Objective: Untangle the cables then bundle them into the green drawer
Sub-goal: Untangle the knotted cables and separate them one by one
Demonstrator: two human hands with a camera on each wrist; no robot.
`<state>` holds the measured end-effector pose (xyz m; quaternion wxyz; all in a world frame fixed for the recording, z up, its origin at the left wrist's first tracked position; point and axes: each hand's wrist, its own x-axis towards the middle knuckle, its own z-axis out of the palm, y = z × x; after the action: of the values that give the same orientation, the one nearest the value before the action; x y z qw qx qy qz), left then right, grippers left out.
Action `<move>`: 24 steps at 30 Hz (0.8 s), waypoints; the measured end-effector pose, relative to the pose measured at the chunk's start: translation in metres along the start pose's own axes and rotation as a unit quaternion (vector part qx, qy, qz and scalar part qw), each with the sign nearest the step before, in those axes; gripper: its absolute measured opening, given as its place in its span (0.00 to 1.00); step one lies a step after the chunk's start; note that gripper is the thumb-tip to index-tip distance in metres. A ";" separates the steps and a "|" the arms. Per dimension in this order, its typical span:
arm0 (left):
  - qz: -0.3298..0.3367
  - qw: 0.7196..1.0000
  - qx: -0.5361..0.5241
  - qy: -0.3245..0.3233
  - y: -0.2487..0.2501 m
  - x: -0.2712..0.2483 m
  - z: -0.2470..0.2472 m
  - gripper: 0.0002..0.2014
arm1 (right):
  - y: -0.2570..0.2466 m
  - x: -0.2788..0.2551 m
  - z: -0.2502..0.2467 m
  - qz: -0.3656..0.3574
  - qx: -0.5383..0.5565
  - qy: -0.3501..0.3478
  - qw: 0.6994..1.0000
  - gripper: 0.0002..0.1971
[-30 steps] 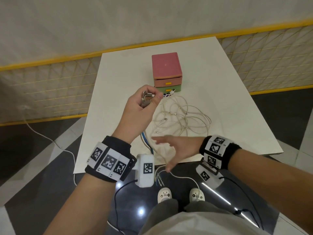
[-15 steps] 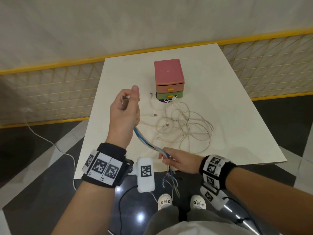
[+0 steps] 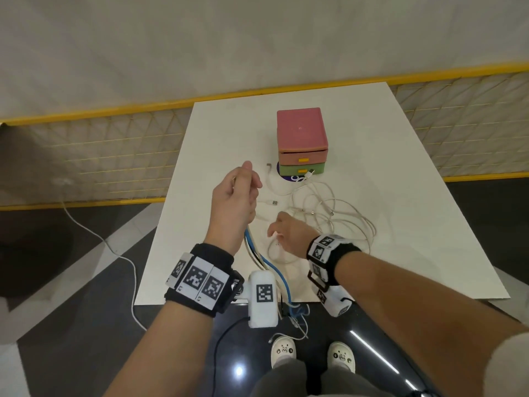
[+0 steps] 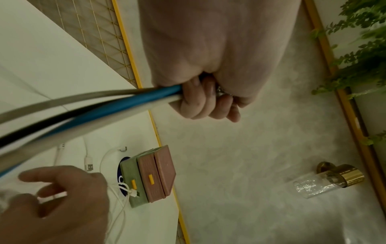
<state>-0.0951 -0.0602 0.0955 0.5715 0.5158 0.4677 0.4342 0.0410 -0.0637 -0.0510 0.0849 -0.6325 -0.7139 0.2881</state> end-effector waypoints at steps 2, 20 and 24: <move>0.000 1.000 0.004 0.001 -0.001 0.002 0.000 0.19 | -0.001 0.011 0.012 -0.007 -0.037 -0.029 0.999 0.14; -0.063 0.994 0.073 0.053 -0.027 0.034 -0.019 0.09 | -0.018 -0.027 -0.052 -0.179 0.209 0.188 0.943 0.06; -0.105 0.992 0.072 0.002 -0.031 0.039 -0.005 0.19 | -0.017 -0.041 -0.066 -0.202 0.229 0.253 0.918 0.07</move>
<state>-0.0927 -0.0237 0.0610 0.5745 0.5024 0.5507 0.3380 0.0659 -0.0831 0.0219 0.4620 -0.4901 -0.6953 0.2509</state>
